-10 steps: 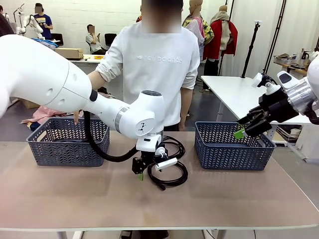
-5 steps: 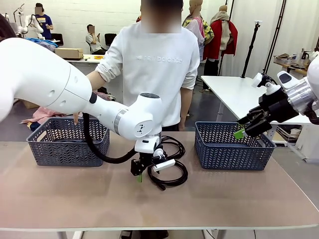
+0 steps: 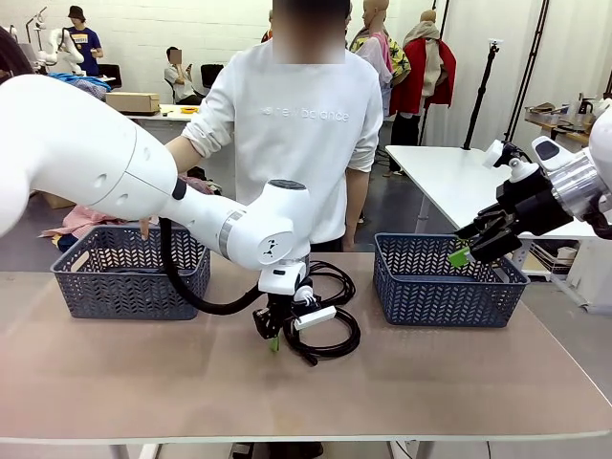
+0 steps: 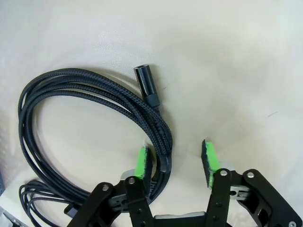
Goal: Organize the cables according to human instructions.
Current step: Pick up a bundle of cables and place it in the basket indicated by the human.
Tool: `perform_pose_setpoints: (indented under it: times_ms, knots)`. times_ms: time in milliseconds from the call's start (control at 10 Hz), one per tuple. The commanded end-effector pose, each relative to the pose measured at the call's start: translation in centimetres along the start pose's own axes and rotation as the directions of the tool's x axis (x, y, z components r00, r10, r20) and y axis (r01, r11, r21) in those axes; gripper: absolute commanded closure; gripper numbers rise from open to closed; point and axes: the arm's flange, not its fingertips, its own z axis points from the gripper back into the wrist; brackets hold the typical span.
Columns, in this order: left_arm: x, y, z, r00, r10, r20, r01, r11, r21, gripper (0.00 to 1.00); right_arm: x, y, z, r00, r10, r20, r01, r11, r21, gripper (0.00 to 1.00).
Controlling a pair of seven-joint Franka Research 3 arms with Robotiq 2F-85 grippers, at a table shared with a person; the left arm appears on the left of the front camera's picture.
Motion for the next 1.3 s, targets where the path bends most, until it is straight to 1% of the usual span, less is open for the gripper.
perform_pose_setpoints:
  times_ms: [0,100,200,300,400,500,600,700,800,1000,1200]
  knots:
    - [-0.4,0.0,0.1,0.999,-0.032,0.004,0.032,0.999,0.006,0.79,0.0,-0.3,-0.2,0.999,0.016,0.034,-0.016,1.000,0.015,0.00]
    - [-0.4,0.1,0.0,0.999,-0.033,0.005,0.033,0.999,0.006,0.55,0.0,-0.3,-0.2,0.999,0.016,0.034,-0.016,1.000,0.015,0.00]
    - [-0.4,0.2,0.0,0.999,-0.034,0.002,0.034,0.999,0.002,0.99,0.0,-0.3,-0.2,0.999,0.016,0.034,-0.016,1.000,0.015,0.00]
    - [-0.4,0.3,0.0,0.999,-0.035,0.000,0.035,0.999,0.002,0.75,0.0,-0.3,-0.2,0.999,0.016,0.034,-0.016,1.000,0.015,0.00]
    - [-0.3,0.3,0.2,0.999,-0.038,-0.007,0.038,0.999,0.003,1.00,0.0,-0.3,-0.2,0.999,0.016,0.034,-0.016,1.000,0.015,0.00]
    - [-0.2,0.3,0.4,0.999,-0.040,-0.012,0.040,0.999,0.001,0.74,0.0,-0.3,-0.2,0.999,0.016,0.034,-0.016,1.000,0.015,0.00]
    - [-0.1,0.3,0.4,0.999,-0.040,-0.015,0.040,0.999,-0.002,1.00,0.0,-0.3,-0.2,0.999,0.016,0.034,-0.016,1.000,0.015,0.00]
    - [-0.1,0.3,0.4,0.999,-0.036,-0.020,0.036,0.999,-0.005,0.94,0.0,-0.3,-0.2,0.999,0.016,0.034,-0.016,1.000,0.015,0.00]
    - [-0.1,0.3,0.4,0.999,-0.037,-0.019,0.037,0.999,-0.008,1.00,0.0,-0.3,-0.2,0.999,0.016,0.034,-0.016,1.000,0.015,0.00]
    - [0.5,-0.5,0.9,0.998,-0.069,0.000,0.069,0.998,-0.004,1.00,0.0,-0.3,-0.2,0.999,0.016,0.034,-0.016,1.000,0.015,0.00]
    - [1.9,-2.4,2.8,0.994,-0.109,0.023,0.109,0.994,0.006,1.00,0.0,-0.3,-0.2,0.999,0.016,0.034,-0.016,1.000,0.015,0.00]
